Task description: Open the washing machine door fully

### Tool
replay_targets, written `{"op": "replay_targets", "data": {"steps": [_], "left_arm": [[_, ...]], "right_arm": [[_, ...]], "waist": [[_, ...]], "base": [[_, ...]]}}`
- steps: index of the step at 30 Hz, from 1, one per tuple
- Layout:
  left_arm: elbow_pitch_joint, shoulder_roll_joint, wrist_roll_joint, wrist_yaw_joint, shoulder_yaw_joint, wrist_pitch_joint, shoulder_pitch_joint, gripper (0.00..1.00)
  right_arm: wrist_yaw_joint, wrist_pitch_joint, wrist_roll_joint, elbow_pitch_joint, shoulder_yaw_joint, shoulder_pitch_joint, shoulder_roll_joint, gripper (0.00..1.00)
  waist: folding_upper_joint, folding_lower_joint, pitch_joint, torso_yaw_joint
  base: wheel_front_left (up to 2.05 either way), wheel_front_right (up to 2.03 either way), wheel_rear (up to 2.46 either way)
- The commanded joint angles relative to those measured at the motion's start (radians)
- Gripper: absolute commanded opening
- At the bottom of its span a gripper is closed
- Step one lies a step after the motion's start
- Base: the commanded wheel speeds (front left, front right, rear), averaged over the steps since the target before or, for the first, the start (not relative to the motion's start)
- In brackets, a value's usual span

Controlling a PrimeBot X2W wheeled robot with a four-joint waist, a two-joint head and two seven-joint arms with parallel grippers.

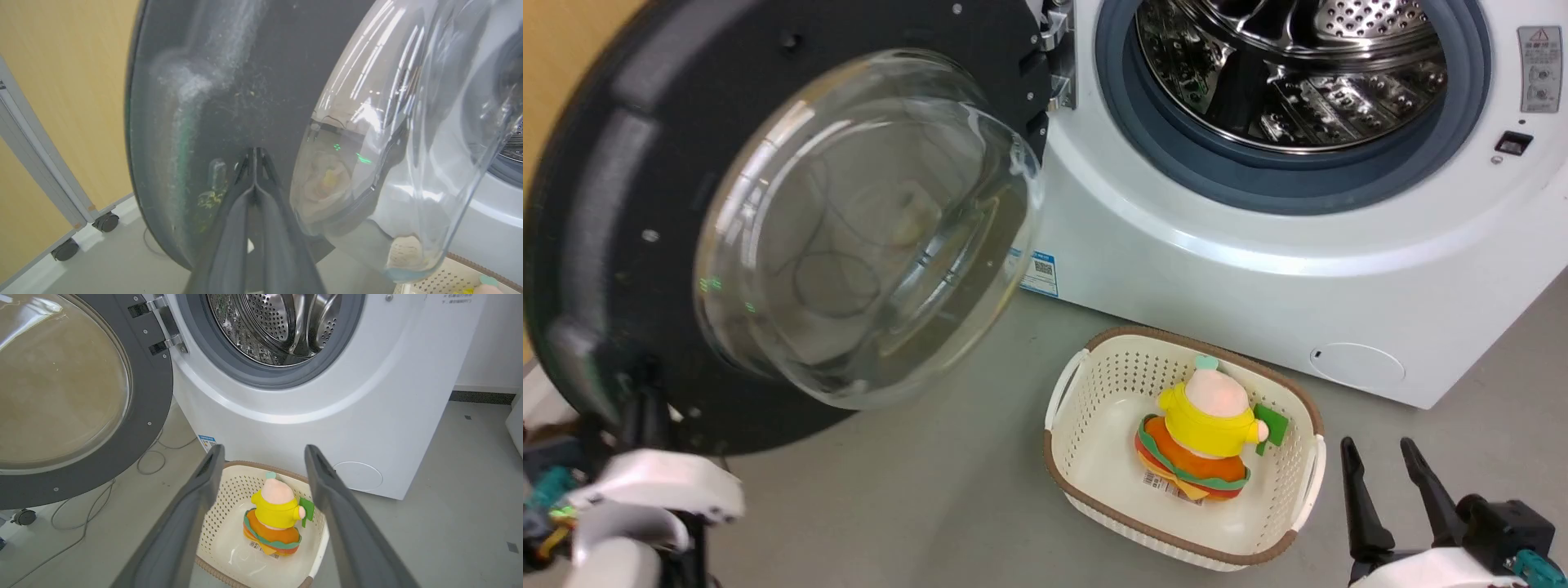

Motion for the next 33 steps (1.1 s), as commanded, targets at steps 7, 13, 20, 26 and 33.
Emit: {"op": "replay_targets", "data": {"steps": [7,13,20,26,33], "left_arm": [[0.185,0.028,0.022,-0.068,0.124,-0.005,-0.134,0.0],[0.309,0.039,0.052,-0.106,0.208,-0.005,-0.194,0.0],[0.31,0.015,0.12,-0.132,0.284,-0.005,-0.186,0.0],[0.199,-0.068,0.184,-0.15,0.322,-0.005,-0.08,0.0],[0.016,-0.199,0.251,-0.158,0.329,-0.005,0.084,0.41]], "right_arm": [[0.001,0.01,-0.015,-0.012,-0.003,-0.026,0.003,1.0],[0.001,0.011,-0.015,-0.011,0.0,-0.031,0.003,1.0],[0.001,0.007,-0.008,0.0,0.007,-0.03,0.003,1.0],[0.001,-0.003,0.009,0.017,0.009,-0.014,0.003,1.0],[0.001,-0.012,0.018,0.032,0.019,-0.003,0.003,1.0]], "waist": [[0.0,-0.0001,0.02,-0.013],[0.0,-0.0001,0.023,-0.022],[0.0,-0.0001,0.008,-0.035],[0.0,-0.0001,-0.024,-0.034],[0.0,-0.0001,-0.061,-0.031]], "base": [[0.0,0.0,0.0],[0.0,0.0,0.0],[0.0,0.0,0.0],[0.0,0.0,0.0],[0.0,0.0,0.0]]}}
